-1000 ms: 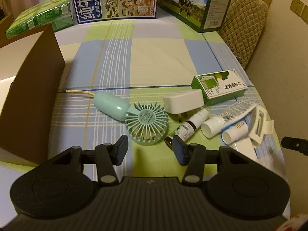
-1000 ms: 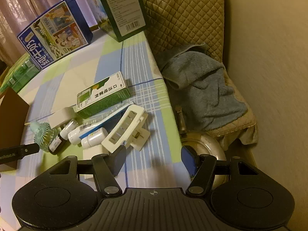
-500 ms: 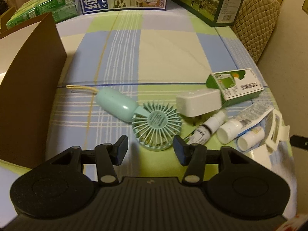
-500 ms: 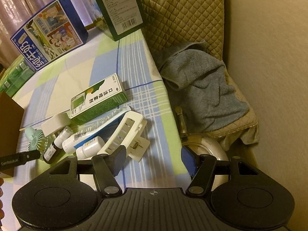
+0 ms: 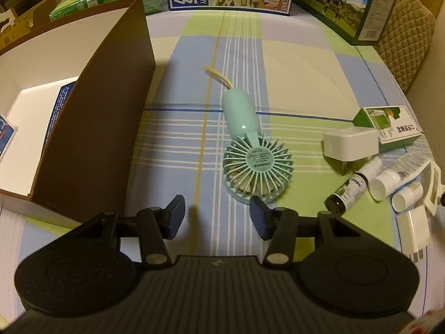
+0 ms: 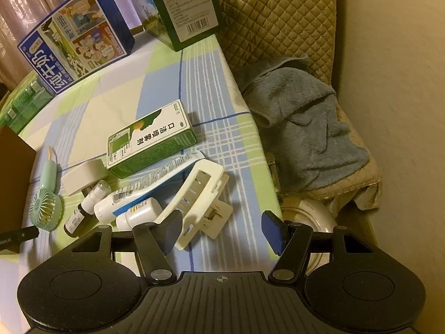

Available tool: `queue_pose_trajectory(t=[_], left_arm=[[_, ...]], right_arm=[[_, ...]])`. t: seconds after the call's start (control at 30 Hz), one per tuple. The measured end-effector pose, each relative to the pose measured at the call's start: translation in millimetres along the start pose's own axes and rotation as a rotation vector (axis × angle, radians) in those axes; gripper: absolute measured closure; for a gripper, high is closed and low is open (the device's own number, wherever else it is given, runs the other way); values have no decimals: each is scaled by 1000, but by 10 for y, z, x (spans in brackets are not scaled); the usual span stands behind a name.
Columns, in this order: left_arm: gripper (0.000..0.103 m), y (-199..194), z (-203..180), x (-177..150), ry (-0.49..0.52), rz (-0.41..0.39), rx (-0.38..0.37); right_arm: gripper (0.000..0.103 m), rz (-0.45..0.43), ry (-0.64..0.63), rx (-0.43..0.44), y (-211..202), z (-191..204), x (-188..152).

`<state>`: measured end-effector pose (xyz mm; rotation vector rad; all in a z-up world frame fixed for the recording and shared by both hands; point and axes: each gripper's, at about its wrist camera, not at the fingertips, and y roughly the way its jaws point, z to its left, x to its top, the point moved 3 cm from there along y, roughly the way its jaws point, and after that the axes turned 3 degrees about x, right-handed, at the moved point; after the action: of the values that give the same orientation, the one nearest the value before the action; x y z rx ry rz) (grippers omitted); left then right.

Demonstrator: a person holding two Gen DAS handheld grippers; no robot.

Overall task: Organize rigid objects
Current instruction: 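Grasp the mint-green fan head with the left tool while the right tool grasps the white clip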

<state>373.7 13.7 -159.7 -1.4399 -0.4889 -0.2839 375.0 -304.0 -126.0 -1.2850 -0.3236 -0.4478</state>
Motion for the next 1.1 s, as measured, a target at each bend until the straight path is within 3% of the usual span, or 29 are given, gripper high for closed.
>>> queue_pose_trajectory(t=[0.27,0.5,0.6,0.83,1.1], left_arm=[[50,-186,-103,89,25,-44,-62],[48,-45,-255,243,50,-41,-64],[43,37,-293,289,56,-29,-59],[42,277,-366,323,85,10,-35],[43,360,-346,295,105,-6,-51]], right_arm=[[44,0,23,-24,128,32,53],[75,4,-54,-52,174,72,119],[75,14,-68,-64,206,22,146],[74,25,-38,-31,231,-21,151],[73,28,-44,-43,270,-16,108]])
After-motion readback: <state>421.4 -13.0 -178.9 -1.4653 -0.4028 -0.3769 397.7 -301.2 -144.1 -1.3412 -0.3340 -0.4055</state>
